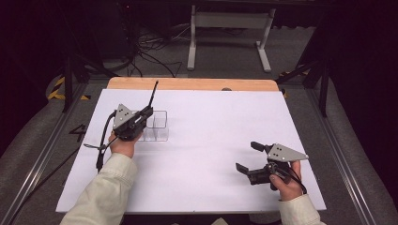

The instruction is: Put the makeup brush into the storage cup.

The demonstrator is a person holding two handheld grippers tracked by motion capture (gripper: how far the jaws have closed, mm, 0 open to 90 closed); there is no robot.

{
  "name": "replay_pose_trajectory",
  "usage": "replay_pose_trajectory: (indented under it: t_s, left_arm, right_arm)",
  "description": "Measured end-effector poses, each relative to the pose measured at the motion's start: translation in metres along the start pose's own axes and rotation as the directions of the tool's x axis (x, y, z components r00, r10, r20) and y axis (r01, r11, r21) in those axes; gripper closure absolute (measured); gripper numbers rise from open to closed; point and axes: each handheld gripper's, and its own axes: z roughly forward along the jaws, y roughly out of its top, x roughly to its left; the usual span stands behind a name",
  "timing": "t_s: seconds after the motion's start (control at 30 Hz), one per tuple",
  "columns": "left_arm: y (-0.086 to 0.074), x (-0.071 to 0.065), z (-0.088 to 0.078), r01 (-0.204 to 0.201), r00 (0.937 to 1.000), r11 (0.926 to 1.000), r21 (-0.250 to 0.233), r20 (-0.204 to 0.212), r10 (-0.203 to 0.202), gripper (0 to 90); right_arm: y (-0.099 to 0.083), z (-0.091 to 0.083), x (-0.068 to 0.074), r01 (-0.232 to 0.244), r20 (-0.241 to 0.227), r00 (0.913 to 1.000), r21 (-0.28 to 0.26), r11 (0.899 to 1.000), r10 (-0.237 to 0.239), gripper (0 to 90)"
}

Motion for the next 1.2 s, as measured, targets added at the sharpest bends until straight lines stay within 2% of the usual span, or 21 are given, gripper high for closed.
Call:
replay_pose_trajectory:
  t_s: [0.4, 0.5, 0.63, 0.77, 0.8, 1.13, 1.2]
  left_arm:
    - [-0.003, 0.002, 0.000, -0.002, 0.9999, 0.9996, 0.027, -0.015, 0.002, 82.9]
    - [-0.004, 0.003, -0.001, -0.014, 0.9997, 0.9991, 0.040, -0.019, 0.014, 82.8]
    - [-0.005, 0.004, -0.002, -0.004, 0.9999, 0.9986, 0.052, -0.012, 0.005, 82.7]
    - [-0.006, 0.004, -0.004, -0.009, 0.9999, 0.9978, 0.065, -0.009, 0.009, 82.5]
    - [-0.006, 0.005, -0.005, -0.021, 0.9997, 0.9969, 0.076, -0.012, 0.022, 82.5]
    - [-0.007, 0.006, -0.010, -0.019, 0.9998, 0.9945, 0.103, -0.005, 0.019, 82.1]
    - [-0.008, 0.005, -0.010, -0.026, 0.9996, 0.9923, 0.121, -0.003, 0.027, 82.1]
  right_arm:
    - [0.000, 0.000, 0.002, -0.001, -0.022, 0.9998, -0.008, 1.000, 0.001, 4.0]
    - [0.000, 0.000, 0.001, -0.003, -0.021, 0.9998, -0.007, 1.000, 0.002, 3.9]
    - [0.000, 0.000, 0.002, -0.003, -0.022, 0.9997, -0.006, 1.000, 0.003, 3.9]
    - [0.000, 0.001, 0.002, -0.003, -0.023, 0.9997, -0.006, 1.000, 0.003, 3.9]
    - [0.000, 0.001, 0.002, -0.002, -0.023, 0.9997, -0.006, 1.000, 0.002, 3.9]
    - [0.000, 0.003, 0.002, -0.003, -0.027, 0.9996, 0.001, 1.000, 0.004, 3.9]
    - [0.000, 0.003, 0.003, -0.004, -0.026, 0.9996, 0.002, 1.000, 0.004, 3.9]
